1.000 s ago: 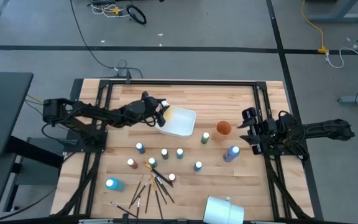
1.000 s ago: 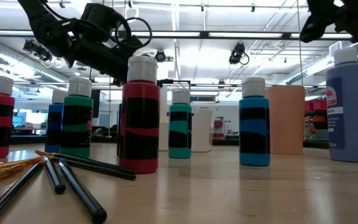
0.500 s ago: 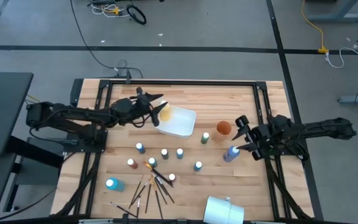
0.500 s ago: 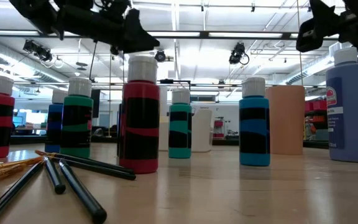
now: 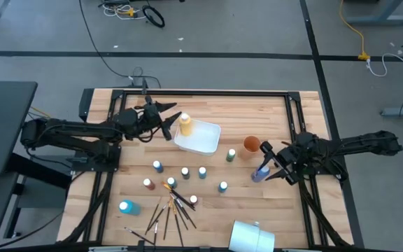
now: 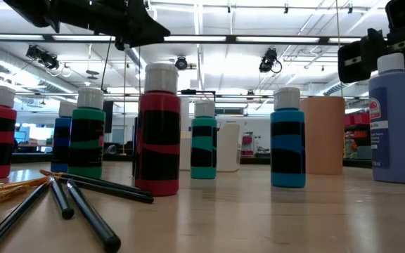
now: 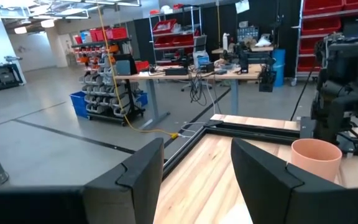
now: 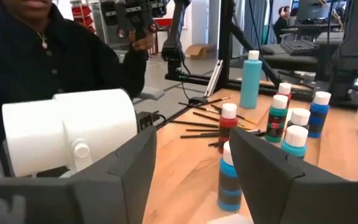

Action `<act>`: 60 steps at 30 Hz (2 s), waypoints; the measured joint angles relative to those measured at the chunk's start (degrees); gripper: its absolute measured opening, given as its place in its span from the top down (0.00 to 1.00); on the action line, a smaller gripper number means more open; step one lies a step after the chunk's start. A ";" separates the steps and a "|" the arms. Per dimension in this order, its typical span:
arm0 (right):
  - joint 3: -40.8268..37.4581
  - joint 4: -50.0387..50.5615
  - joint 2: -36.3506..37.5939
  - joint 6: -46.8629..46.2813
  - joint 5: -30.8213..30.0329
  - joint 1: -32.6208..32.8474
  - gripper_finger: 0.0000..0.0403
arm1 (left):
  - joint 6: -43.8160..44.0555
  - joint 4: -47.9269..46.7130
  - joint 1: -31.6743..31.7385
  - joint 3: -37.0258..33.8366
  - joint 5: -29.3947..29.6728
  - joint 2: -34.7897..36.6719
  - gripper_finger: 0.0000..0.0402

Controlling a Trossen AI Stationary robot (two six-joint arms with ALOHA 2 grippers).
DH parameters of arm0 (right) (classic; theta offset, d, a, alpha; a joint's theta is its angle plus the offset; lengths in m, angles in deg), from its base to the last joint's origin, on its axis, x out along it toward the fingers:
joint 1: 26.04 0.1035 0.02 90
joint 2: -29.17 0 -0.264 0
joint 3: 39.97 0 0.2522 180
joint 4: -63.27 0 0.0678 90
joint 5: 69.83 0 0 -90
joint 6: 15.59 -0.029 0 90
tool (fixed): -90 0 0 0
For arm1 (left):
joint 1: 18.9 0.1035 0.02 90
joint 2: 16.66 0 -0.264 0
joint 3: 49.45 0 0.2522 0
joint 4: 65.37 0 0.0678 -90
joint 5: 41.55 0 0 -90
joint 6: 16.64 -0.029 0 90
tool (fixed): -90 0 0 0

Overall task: Pick & Place Paint Supplies
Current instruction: Put the large blue paint bottle into the white bin

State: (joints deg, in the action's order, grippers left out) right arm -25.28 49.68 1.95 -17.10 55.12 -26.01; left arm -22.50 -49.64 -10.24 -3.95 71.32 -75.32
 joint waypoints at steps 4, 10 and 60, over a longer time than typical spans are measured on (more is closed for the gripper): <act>0.00 0.02 -0.04 0.91 -0.99 0.00 0.51 | 0.00 -0.14 0.00 0.00 0.00 -0.31 0.50; 0.00 -0.83 -0.04 1.38 -5.94 -0.02 0.52 | -0.96 -0.08 0.00 0.00 0.00 -0.31 0.50; 1.94 -36.54 -4.33 11.55 -28.06 0.04 0.74 | -3.07 -14.59 0.00 0.00 -6.23 18.27 0.50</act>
State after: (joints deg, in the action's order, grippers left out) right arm -23.33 13.14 -2.38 -5.55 27.06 -25.96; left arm -25.57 -64.22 -10.24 -3.95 65.09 -57.05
